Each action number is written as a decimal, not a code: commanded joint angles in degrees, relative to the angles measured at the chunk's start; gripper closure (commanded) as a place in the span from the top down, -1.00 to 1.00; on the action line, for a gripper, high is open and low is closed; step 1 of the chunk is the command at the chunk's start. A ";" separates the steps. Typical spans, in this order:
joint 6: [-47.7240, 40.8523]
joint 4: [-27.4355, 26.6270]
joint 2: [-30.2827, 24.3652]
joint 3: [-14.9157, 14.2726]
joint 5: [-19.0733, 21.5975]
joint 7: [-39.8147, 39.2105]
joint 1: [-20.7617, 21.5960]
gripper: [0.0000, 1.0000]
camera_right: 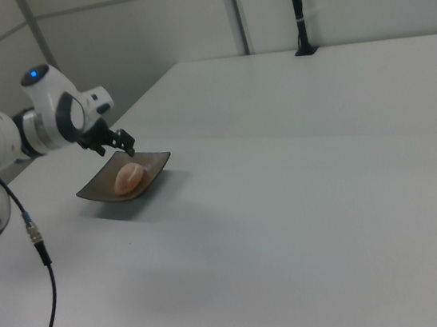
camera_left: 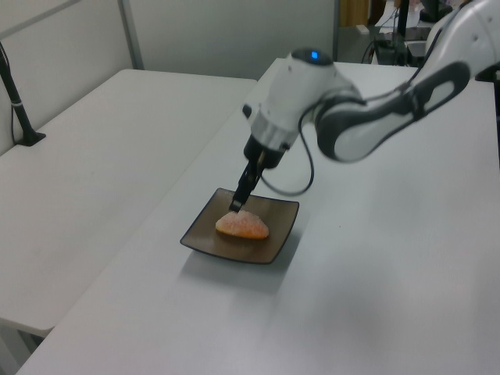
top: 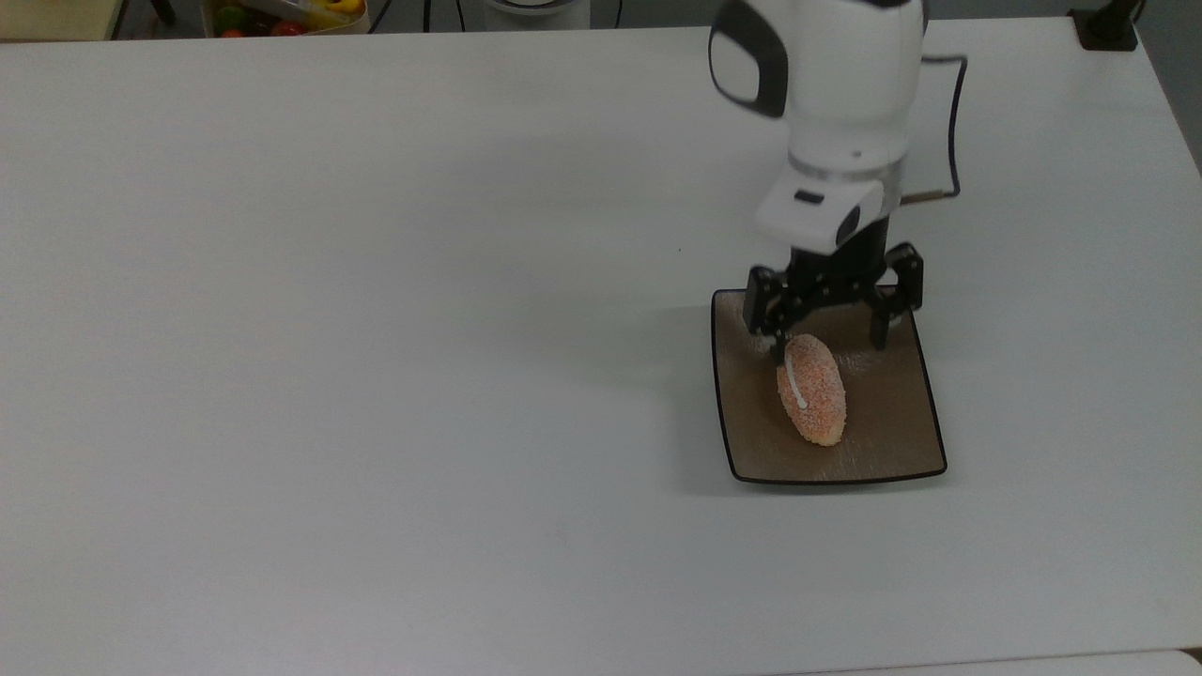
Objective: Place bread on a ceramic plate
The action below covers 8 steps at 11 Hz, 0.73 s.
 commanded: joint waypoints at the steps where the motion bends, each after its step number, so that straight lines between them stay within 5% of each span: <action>1: -18.96 -2.57 -12.95 -0.16 -0.19 2.39 -0.69 1.00; 3: -31.71 -3.35 -20.50 -0.07 2.16 2.48 -1.83 1.00; 5: -43.14 -3.80 -28.07 -0.15 9.18 2.30 -5.95 1.00; 8: -51.53 -9.49 -36.95 -0.33 10.62 -3.03 -11.23 1.00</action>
